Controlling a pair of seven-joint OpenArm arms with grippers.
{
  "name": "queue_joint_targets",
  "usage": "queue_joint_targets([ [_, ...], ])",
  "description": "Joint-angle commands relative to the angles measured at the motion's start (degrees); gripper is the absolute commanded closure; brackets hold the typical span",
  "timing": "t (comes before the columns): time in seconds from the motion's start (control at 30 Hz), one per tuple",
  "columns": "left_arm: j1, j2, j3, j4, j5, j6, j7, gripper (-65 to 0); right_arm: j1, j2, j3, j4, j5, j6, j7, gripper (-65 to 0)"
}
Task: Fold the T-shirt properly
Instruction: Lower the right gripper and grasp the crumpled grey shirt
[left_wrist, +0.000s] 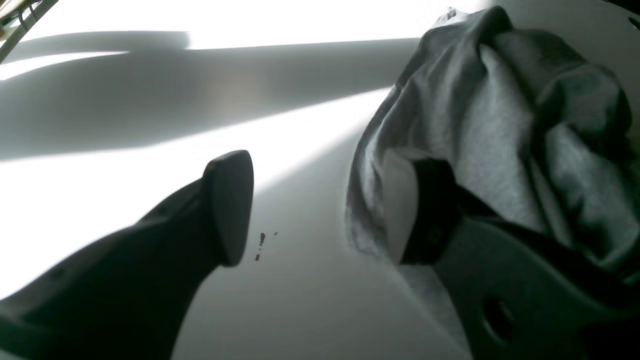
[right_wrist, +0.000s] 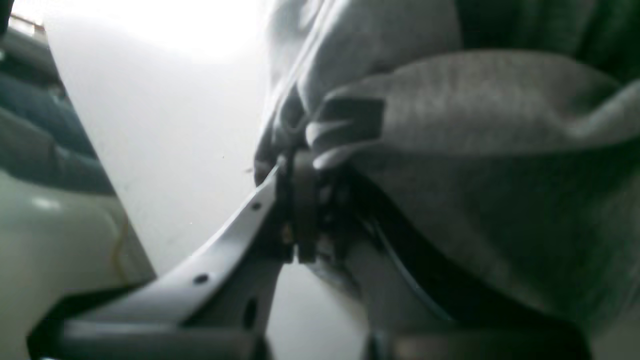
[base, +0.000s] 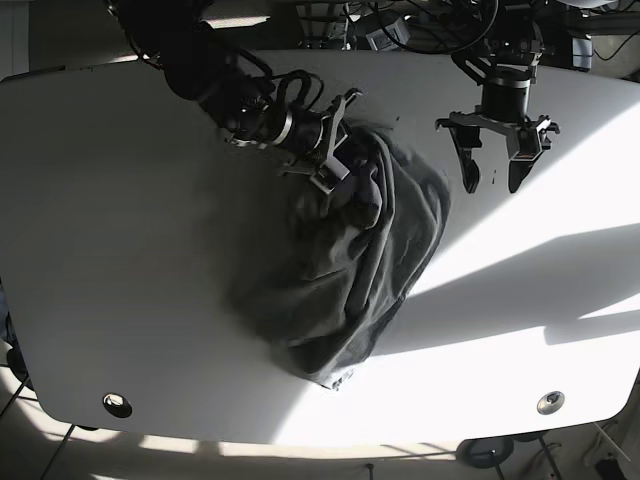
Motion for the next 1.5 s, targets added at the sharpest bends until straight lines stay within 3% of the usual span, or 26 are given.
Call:
queue_joint_targets([
  [0.03, 0.1, -0.2, -0.1, 1.0, -0.3, 0.1, -1.6, -38.1, -0.3, -1.2, -2.3, 2.3, -4.1, 0.31, -1.2, -7.0],
  [0.13, -0.1, -0.2, -0.1, 1.0, -0.3, 0.1, -1.6, -38.1, -4.2, -0.6, -1.6, 7.3, -5.0, 0.31, 0.1, -28.1],
  [0.27, -0.2, -0.2, -0.1, 1.0, -0.3, 0.1, -1.6, -38.1, -8.1, 0.5, 5.0, 13.7, -4.9, 0.92, 1.1, -42.3],
  [0.4, -0.2, -0.2, -0.1, 1.0, -0.3, 0.1, -1.6, -38.1, -9.6, 0.3, 15.4, 15.5, -2.1, 0.92, 2.2, -41.5],
  [0.57, -0.1, -0.2, -0.1, 1.0, -0.3, 0.1, -1.6, -38.1, -7.5, 1.1, 30.1, 8.9, 14.2, 1.45, 3.1, -41.7],
  [0.67, 0.0, -0.2, -0.1, 1.0, -0.3, 0.1, -1.6, -38.1, -4.9, 1.8, 30.8, 0.7, 17.1, 6.64, 3.1, -41.5],
  [0.7, 0.0, -0.1, -0.1, 1.0, -0.3, 0.1, -1.6, -38.1, -4.6, 1.7, 30.8, -0.9, 17.2, 7.60, 3.1, -41.5],
  [0.8, 0.1, -0.1, -0.1, 1.0, -0.3, 0.1, -1.6, -38.1, -4.6, 0.0, 30.8, -5.5, 16.9, 7.95, 3.4, -41.5],
  [0.97, 0.2, 0.1, -0.1, 1.1, -0.3, 0.1, -1.6, -37.9, -4.5, -2.0, 30.8, -11.4, 16.8, 11.12, 3.5, -41.5],
  [1.1, 0.2, 0.2, -0.1, 1.1, -0.3, 0.1, -1.6, -37.9, -3.4, -2.4, 29.4, -14.5, 16.8, 11.12, 3.5, -41.5],
  [1.17, 0.2, 0.2, -0.1, 1.1, -0.4, 0.1, -1.6, -37.9, -2.4, -2.4, 26.5, -15.3, 16.8, 11.12, 4.0, -40.9],
  [1.2, 0.2, 0.2, -0.1, 1.1, -0.4, 0.1, -1.6, -37.9, -1.6, -2.4, 24.7, -16.4, 16.8, 10.86, 5.4, -36.6],
  [1.37, 0.2, 0.0, -0.1, 1.2, -0.4, 0.1, -1.6, -37.9, -0.1, -1.9, 23.5, -18.8, 16.8, 10.68, 7.7, -4.6],
  [1.4, 0.2, -0.1, -0.2, 1.2, -0.5, 0.1, -1.6, -37.9, -0.1, -1.7, 23.6, -18.5, 16.8, 10.68, 7.7, -1.1],
  [1.5, 0.2, 0.5, -1.1, 1.4, -1.4, 0.1, -1.6, -37.9, -0.9, 3.4, 25.9, -10.6, 17.3, 10.68, 7.7, -1.9],
])
